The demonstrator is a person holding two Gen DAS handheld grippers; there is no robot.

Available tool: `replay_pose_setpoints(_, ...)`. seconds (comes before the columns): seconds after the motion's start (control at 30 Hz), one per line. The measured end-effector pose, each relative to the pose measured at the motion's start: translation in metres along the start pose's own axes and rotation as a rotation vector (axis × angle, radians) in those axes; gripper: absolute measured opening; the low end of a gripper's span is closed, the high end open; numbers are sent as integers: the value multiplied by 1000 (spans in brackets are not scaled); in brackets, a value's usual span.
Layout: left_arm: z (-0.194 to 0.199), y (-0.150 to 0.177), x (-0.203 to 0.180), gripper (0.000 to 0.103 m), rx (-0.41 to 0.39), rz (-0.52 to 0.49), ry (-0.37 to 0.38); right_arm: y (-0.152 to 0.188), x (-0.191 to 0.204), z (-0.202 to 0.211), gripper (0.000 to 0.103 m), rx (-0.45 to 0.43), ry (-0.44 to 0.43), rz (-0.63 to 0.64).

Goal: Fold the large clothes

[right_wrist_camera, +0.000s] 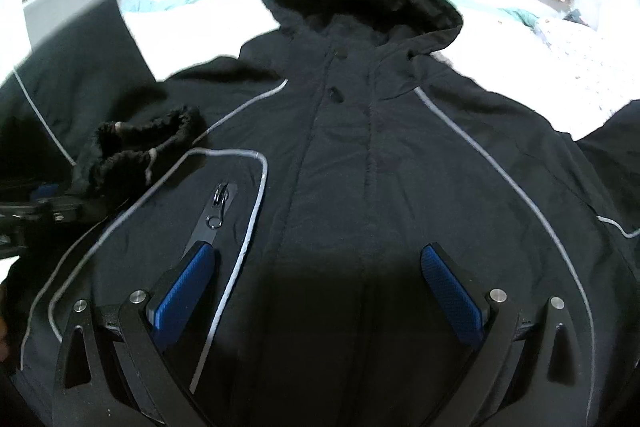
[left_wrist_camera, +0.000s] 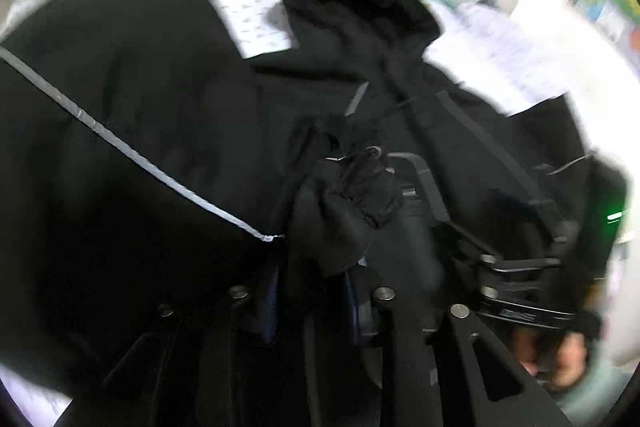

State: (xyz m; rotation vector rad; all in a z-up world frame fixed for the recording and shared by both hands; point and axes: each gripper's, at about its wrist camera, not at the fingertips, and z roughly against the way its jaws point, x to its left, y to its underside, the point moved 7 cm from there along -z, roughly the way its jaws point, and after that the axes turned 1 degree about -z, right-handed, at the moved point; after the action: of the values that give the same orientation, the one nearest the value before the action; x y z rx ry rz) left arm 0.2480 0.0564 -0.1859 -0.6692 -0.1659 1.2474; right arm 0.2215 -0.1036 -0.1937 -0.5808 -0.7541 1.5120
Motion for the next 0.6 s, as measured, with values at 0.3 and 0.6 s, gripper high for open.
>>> replay_pose_setpoints(0.3, 98, -4, -12, 62, -199, 43, 122, -38, 45, 63, 103, 19, -430, -167)
replay_pose_setpoints(0.6, 100, 8, 32, 62, -217, 184, 120, -24, 46, 39, 103, 200, -520, -400)
